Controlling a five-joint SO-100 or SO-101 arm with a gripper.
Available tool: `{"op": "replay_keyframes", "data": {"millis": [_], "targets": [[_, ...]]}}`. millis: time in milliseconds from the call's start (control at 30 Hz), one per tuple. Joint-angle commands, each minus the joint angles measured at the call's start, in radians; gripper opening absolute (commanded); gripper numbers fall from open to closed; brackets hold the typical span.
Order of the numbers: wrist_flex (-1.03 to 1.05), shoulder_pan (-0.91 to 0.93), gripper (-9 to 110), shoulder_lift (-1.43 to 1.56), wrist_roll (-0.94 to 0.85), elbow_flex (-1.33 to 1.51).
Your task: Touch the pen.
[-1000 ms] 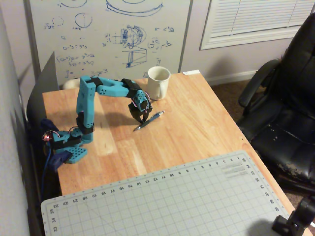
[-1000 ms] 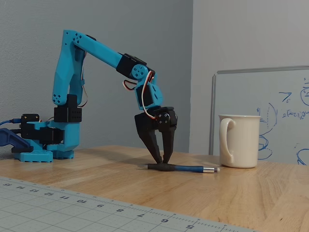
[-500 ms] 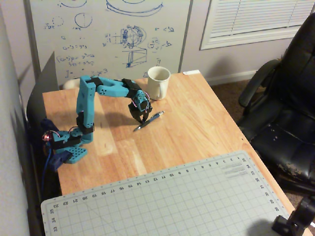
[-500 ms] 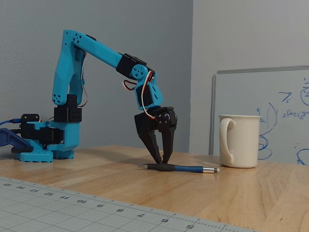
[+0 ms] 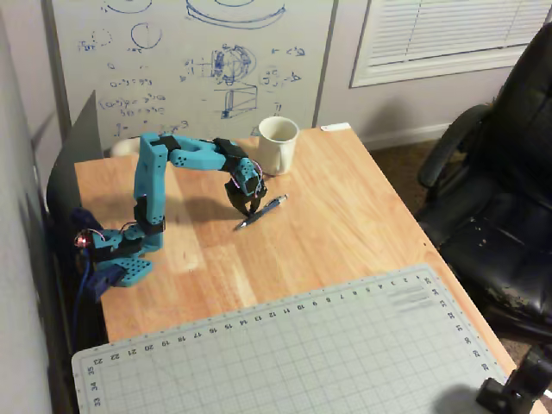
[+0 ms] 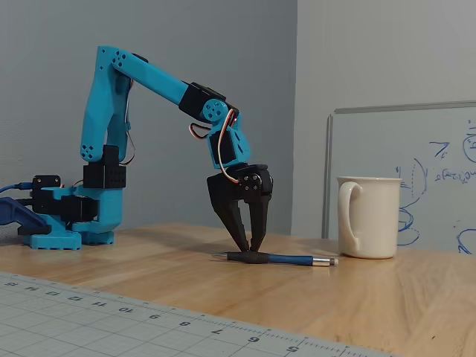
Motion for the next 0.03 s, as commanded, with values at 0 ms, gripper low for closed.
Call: {"op": "replay_keyframes", "data": {"millis": [0], "targets": [[-0.018,0.009,1,0.021,-0.006,-0.064]]}}
